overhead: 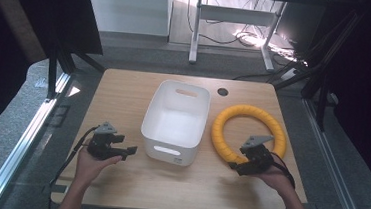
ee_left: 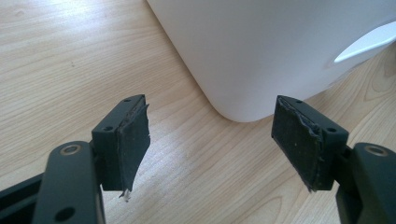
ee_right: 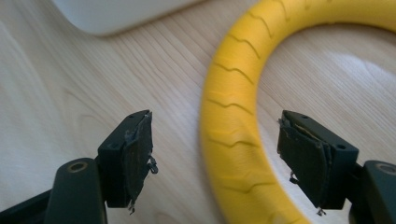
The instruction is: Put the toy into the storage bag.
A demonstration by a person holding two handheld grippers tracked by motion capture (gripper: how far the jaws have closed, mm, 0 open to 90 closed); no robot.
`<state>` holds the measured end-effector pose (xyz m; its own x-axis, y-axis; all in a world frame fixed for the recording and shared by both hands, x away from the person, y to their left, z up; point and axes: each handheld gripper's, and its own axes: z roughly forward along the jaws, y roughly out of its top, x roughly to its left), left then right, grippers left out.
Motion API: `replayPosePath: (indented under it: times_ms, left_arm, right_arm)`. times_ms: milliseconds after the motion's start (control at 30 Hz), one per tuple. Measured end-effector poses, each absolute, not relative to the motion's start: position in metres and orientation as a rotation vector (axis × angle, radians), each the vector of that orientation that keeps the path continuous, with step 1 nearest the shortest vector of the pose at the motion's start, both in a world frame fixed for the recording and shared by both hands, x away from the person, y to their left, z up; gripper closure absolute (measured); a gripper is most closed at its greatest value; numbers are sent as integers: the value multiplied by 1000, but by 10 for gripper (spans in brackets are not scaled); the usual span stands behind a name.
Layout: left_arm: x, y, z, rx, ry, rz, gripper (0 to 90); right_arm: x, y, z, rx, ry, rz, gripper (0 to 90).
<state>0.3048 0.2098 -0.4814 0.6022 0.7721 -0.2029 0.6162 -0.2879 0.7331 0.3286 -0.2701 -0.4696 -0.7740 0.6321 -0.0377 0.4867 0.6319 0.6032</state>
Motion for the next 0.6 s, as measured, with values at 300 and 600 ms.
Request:
replayPosePath:
  times_ms: [300, 600]
  left_arm:
    - [304, 209, -482, 2021, 1099, 235, 276]
    - [305, 207, -484, 2030, 1096, 231, 272]
  right_arm:
    - [367, -251, -477, 890, 2792, 568, 283]
    - [384, -232, -495, 852, 2916, 347, 347]
